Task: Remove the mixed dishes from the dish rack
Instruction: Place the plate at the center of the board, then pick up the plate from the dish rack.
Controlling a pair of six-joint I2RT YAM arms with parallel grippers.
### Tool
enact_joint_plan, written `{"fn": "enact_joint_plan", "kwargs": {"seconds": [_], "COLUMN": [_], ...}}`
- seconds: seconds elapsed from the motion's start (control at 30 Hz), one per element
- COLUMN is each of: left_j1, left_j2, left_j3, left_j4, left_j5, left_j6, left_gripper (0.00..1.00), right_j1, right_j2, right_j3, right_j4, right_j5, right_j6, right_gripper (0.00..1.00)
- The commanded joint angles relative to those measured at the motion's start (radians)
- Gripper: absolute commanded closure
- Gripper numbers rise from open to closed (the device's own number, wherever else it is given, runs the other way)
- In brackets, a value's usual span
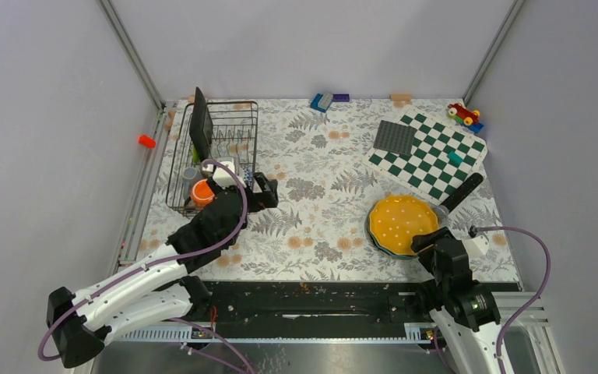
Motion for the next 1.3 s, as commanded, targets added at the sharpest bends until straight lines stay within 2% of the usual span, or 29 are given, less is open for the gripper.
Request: {"fn": "enact_joint_plan", "kwargs": {"seconds": [0.0,0.1,0.23,0.47,0.67,0.87,1.0,1.13,1.27], "left_j1": [0.000,0.000,0.000,0.040,0.281,0.542,0.694,0.782,0.822], "left_j2": [-0.021,-0.022,-0.018,0.035,0.132,0.298,0.478,0.608,0.691], "left_j3": [-0.008,-0.007,0.003,0.038,0.182,0.411,0.626,0.773,0.847], "left_j4": [0.018,0.007,-0.016,-0.037,-0.066,-0.122,-0.264,-0.365,-0.387], "left_j5": [-0.032,-0.040,-0.063,-0.102,0.048,0.215,0.374,0.529,0.547], "left_j6": [-0.012,-0.013,-0.024,-0.011,0.057,0.108,0.124,0.147,0.183], "left_gripper": [0.01,0.01,0.01,0.01,0.01,0.01,0.01,0.01,0.01], "right_j1": [-0.001,-0.001,-0.001,-0.001,0.000,-0.001,-0.001,0.000,-0.001], "right_j2": [-0.016,0.004,0.030,0.049,0.053,0.012,0.040,0.073,0.089], "right_j3": [0.008,0.018,0.047,0.125,0.174,0.111,0.076,0.052,0.038], "right_j4": [0.023,0.022,0.015,-0.013,0.029,0.214,0.278,0.309,0.345], "right_j5": [-0.013,-0.011,0.007,0.101,0.123,-0.078,-0.192,-0.232,-0.294], "right_j6": [-0.010,-0.012,-0.015,-0.047,-0.100,-0.261,-0.340,-0.386,-0.405], "right_gripper": [0.31,0.11,0.01,0.00,0.00,0.01,0.00,0.00,0.01]}}
